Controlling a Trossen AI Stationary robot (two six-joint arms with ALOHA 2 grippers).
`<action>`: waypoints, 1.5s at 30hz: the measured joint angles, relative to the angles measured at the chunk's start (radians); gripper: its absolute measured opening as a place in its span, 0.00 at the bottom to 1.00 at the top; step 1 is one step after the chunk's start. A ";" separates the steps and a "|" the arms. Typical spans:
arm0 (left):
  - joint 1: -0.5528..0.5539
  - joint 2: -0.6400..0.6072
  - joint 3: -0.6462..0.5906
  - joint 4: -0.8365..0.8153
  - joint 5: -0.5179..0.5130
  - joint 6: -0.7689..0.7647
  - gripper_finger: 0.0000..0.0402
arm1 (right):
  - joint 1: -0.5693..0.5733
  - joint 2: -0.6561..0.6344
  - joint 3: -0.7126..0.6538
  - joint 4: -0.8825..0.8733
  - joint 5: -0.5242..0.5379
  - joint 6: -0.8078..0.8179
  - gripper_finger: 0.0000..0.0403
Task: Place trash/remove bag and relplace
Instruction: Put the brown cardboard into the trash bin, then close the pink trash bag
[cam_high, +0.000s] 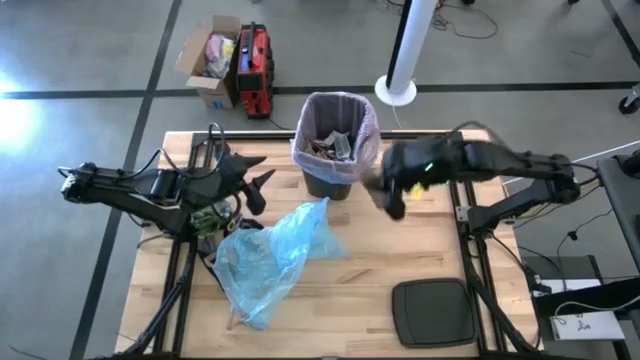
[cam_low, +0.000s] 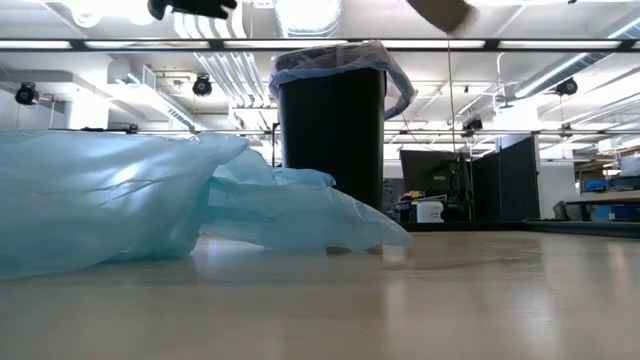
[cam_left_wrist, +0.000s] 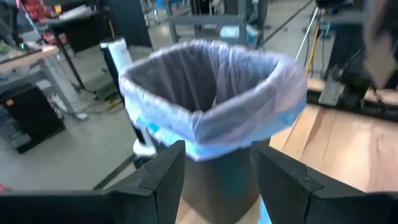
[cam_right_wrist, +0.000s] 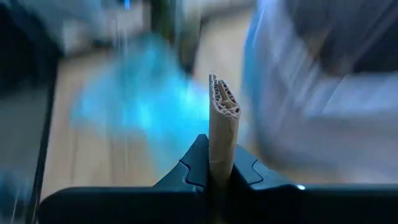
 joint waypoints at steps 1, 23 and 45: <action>0.000 0.000 0.000 0.029 0.001 0.016 0.42 | -0.009 0.000 0.024 0.065 0.029 -0.013 0.02; 0.000 -0.037 0.200 -0.263 0.219 -0.207 0.48 | -0.262 0.288 0.050 0.810 0.210 -0.120 0.38; 0.111 0.095 0.261 -0.434 0.251 -0.523 0.42 | -0.233 0.149 0.051 0.329 0.281 -0.283 0.75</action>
